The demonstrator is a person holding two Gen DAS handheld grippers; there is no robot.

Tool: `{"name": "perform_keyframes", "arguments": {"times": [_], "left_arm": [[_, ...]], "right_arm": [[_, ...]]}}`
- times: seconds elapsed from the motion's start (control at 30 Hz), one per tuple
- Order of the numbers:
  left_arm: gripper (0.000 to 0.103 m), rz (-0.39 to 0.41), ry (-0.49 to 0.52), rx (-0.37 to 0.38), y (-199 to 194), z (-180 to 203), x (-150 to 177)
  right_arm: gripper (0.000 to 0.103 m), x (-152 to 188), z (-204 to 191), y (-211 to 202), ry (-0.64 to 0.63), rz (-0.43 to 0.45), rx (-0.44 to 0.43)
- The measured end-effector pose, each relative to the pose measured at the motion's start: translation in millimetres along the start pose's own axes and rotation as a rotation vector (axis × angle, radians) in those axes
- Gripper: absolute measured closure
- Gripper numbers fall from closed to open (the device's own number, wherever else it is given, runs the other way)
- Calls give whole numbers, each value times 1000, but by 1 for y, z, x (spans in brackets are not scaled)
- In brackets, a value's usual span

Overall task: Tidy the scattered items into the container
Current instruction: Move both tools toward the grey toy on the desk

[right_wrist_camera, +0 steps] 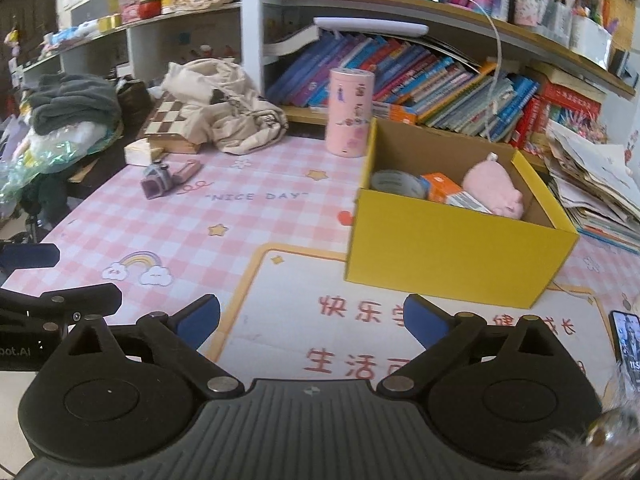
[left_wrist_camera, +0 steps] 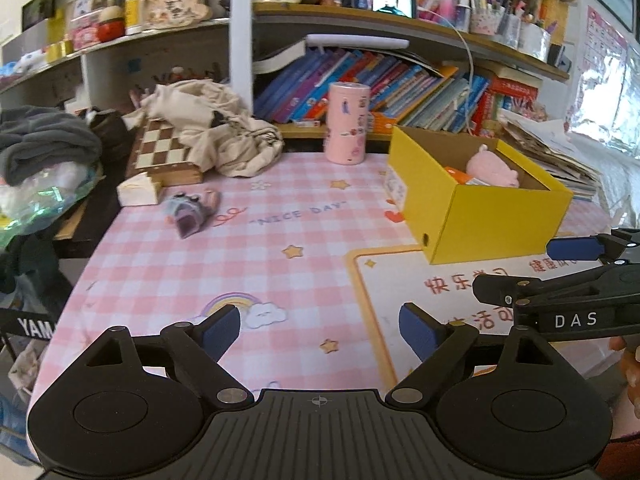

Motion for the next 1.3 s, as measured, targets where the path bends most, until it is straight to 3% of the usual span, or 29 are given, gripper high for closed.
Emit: {"name": "perform_keyframes", "arguments": {"times": [0.7, 1.3], "left_arm": [[13, 54, -77, -119, -29, -53, 5], [13, 20, -122, -194, 18, -76, -3]], "right_arm": [[0, -13, -65, 10, -106, 10, -115], [0, -36, -73, 78, -153, -31, -209]]}}
Point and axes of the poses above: each gripper's, at about its wrist camera, not at the fingertips, and y roughly the way its jaws point, z to its right, x to its underside, the point moved 5 cm from there along y, roughly the way its jaws point, and after that the axes turned 11 degrees about z, right-handed, at the moved point
